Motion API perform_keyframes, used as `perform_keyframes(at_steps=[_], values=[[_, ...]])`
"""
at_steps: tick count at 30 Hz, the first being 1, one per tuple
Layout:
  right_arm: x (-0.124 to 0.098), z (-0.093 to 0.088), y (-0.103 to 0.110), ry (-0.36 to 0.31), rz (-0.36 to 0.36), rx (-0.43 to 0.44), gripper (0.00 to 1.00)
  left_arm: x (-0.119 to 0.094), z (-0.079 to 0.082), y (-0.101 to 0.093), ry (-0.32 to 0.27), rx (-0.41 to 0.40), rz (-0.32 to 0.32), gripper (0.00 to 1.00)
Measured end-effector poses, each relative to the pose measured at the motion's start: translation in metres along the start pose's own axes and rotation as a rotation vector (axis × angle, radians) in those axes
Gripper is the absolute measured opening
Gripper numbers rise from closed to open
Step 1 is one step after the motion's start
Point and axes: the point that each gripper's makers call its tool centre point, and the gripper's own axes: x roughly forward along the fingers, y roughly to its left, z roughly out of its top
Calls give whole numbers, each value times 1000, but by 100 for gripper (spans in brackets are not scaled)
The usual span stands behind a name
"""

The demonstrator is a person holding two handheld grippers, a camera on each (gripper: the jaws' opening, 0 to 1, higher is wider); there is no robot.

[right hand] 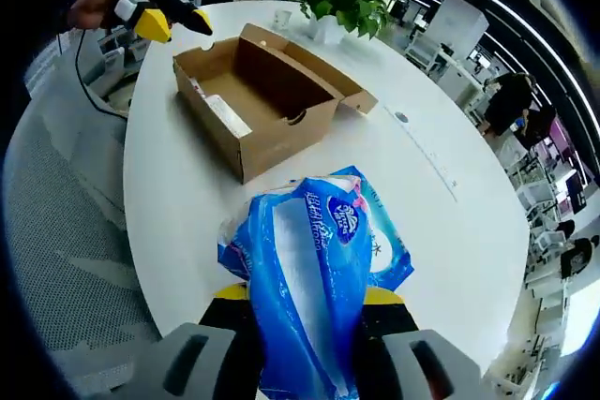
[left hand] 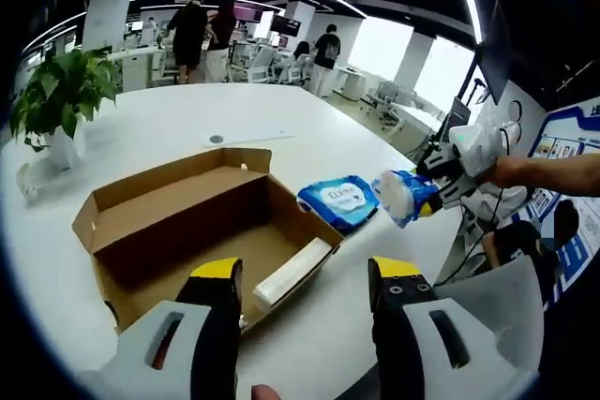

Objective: Operate the shoe box by opening the lid, removing the specified soft item, and placing it in the target area until the item is outside and the box remains undamaged.

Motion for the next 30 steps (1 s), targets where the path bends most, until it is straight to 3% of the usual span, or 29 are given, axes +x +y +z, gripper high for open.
perform_keyframes(at_steps=[6, 14, 21, 30], values=[[0, -40, -10, 41, -5, 17, 33, 4, -1, -1, 16, 9, 3, 55], [-6, -70, -17, 76, -8, 42, 33, 9, -3, -6, 33, 12, 3, 55], [-3, -87, -18, 105, 1, 40, 33, 10, -4, -8, 41, 16, 6, 55], [2, -94, -35, 126, 9, 19, 33, 2, -6, -2, 38, 5, 39, 55]])
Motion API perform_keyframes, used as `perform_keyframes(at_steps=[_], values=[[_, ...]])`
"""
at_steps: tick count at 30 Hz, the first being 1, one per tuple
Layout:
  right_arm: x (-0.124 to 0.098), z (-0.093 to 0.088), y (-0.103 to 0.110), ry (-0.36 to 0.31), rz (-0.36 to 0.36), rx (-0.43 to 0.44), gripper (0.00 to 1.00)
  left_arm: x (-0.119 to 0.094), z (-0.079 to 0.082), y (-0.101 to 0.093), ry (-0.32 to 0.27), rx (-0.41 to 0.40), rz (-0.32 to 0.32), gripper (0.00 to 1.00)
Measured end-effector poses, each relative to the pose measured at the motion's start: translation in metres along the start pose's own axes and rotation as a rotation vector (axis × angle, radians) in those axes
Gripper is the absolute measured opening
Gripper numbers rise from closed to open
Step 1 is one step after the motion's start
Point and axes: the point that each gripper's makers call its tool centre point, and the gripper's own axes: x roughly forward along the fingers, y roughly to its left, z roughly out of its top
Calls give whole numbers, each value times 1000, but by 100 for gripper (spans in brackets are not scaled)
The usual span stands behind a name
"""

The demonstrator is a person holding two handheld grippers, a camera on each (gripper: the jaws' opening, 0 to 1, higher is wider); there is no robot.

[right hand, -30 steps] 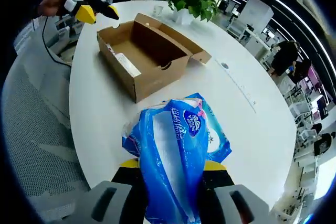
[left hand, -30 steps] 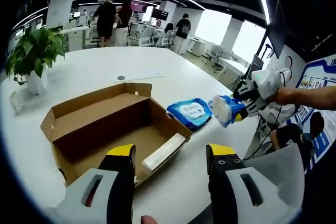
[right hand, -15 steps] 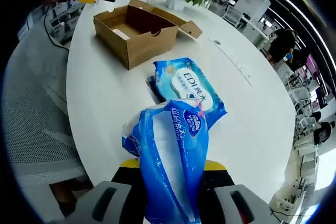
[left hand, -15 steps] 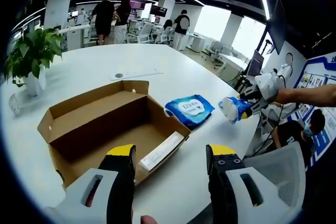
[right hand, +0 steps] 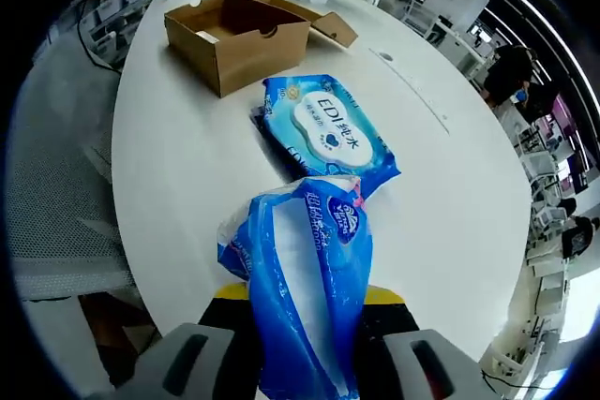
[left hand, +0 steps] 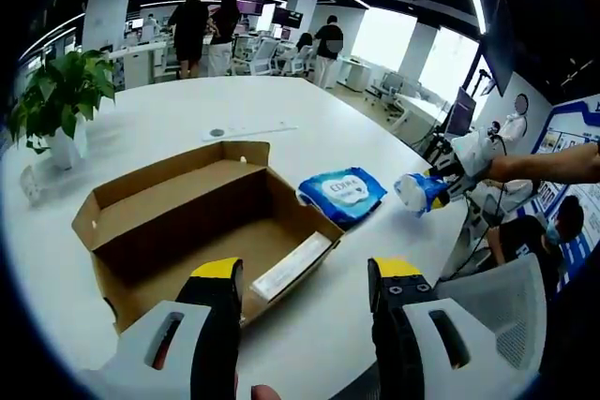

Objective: Operate the shoe box by opening the lid, removing the specified soft item, and placing it in the target area until the item is outside and the box remains undamaged.

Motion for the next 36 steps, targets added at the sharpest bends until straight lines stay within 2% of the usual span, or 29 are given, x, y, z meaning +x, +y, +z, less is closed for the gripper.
perform_keyframes(at_steps=[6, 10, 23, 36], values=[[4, -1, -17, 13, -2, -13, 34, -9, -7, 7, -3, -23, 27, 55], [5, -3, -31, 39, -13, -65, 34, -15, -12, 13, -6, -38, 45, 55], [19, 3, -66, 43, -14, -89, 36, -28, -25, 25, 3, -62, 92, 55], [36, 8, -78, 62, -3, -144, 37, -36, -29, 33, 3, -81, 120, 56]])
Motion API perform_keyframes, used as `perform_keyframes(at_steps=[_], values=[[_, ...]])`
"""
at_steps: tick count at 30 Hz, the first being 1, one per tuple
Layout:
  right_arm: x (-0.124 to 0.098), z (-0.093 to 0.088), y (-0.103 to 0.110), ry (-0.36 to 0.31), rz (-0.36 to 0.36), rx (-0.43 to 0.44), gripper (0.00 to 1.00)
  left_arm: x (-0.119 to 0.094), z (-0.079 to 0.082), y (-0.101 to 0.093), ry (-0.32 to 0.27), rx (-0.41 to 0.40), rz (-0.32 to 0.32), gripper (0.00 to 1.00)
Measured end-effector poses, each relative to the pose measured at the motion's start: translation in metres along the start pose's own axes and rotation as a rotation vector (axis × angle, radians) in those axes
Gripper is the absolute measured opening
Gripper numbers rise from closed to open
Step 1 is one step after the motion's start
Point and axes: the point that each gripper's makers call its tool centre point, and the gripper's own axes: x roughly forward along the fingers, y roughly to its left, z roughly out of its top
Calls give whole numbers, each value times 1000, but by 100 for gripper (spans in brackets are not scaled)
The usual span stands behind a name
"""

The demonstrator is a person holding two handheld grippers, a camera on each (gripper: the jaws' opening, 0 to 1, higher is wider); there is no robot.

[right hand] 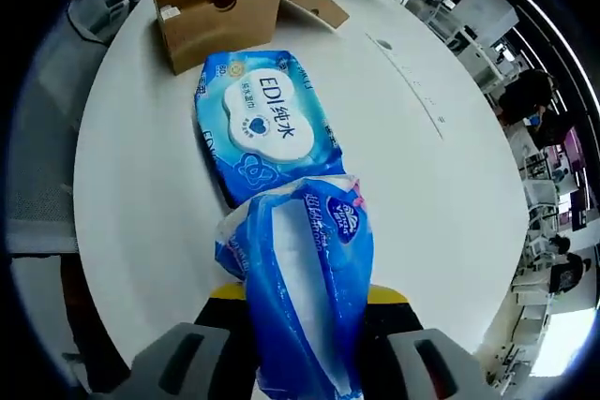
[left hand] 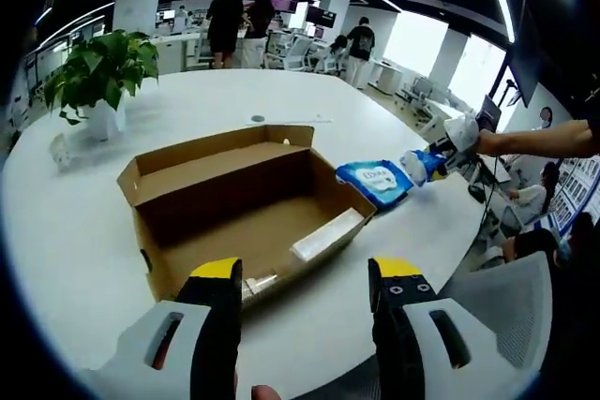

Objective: Operate the shoe box by opening the lid, removing the specified soft item, and placing it in the target area until the item is outside and the box remains undamaged.

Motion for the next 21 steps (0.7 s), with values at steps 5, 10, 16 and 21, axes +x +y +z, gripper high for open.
perform_keyframes(at_steps=[5, 10, 16, 21], values=[[6, -3, -5, 12, -2, -23, 39, -1, -2, 1, 1, -5, 6, 56], [11, -8, -9, 22, 4, -29, 39, -1, -7, 3, 12, -14, 11, 55], [20, -10, -13, 37, 16, -61, 41, -1, -11, 1, 19, -19, 15, 55], [25, -8, -14, 38, 21, -82, 42, 2, -13, -1, 29, -21, 11, 55]])
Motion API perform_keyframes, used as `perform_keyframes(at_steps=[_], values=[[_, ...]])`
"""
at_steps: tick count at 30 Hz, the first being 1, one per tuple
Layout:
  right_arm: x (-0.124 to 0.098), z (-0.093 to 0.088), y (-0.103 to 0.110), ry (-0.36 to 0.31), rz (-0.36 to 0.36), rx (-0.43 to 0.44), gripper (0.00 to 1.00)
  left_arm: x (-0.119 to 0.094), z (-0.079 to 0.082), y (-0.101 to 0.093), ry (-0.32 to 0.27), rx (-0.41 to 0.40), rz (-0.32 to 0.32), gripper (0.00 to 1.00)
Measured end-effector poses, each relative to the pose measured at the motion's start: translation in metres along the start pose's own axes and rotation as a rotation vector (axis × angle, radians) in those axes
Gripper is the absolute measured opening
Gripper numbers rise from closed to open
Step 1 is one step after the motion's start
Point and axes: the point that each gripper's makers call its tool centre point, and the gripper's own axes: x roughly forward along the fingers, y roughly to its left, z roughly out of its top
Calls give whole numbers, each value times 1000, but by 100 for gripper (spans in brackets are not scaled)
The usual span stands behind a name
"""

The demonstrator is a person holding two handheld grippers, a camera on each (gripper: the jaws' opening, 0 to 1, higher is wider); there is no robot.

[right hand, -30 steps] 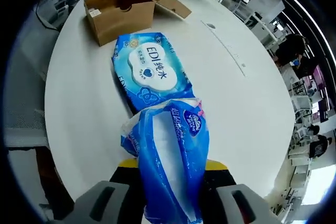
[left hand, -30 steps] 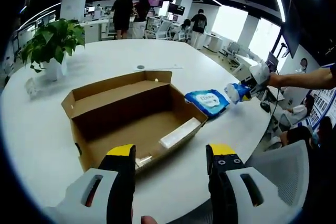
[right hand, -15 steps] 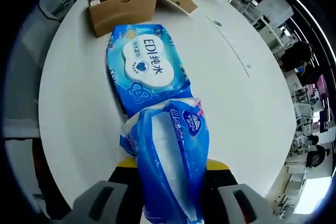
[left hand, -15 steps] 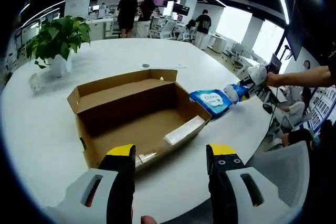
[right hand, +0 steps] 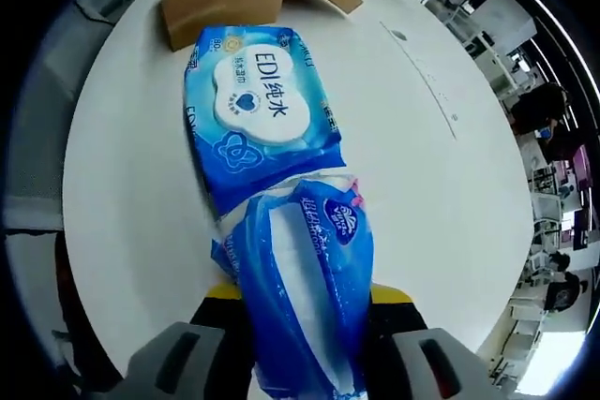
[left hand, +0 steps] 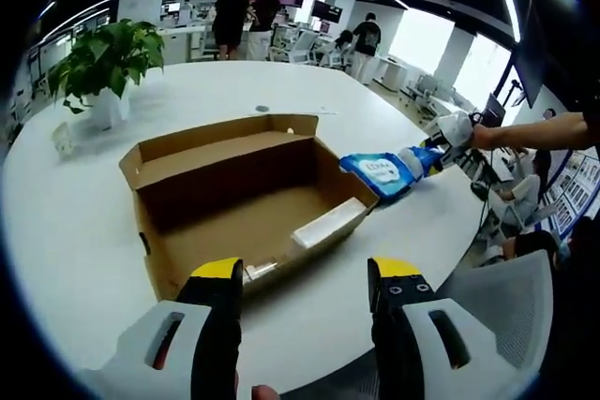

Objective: Operate the shoe box by opening the lid, removing the specified soft item, and placing it in the target area until the item is outside and the box remains undamaged.

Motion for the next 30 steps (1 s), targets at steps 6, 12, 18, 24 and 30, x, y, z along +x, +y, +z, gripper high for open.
perform_keyframes(at_steps=[6, 12, 18, 24, 30], values=[[13, -5, 1, 13, 20, -14, 43, 1, 1, -2, -2, -2, -1, 55], [16, -8, 3, 20, 38, -19, 45, 2, 0, -2, 4, 2, 1, 55], [17, -8, 0, 11, 39, -27, 44, 3, 0, -4, -2, 0, -4, 55], [17, -7, 3, 24, 34, -91, 42, 2, -3, -6, -3, -3, -8, 55], [10, -5, 12, 33, 19, -104, 43, -3, -1, -5, -13, -1, -9, 55]])
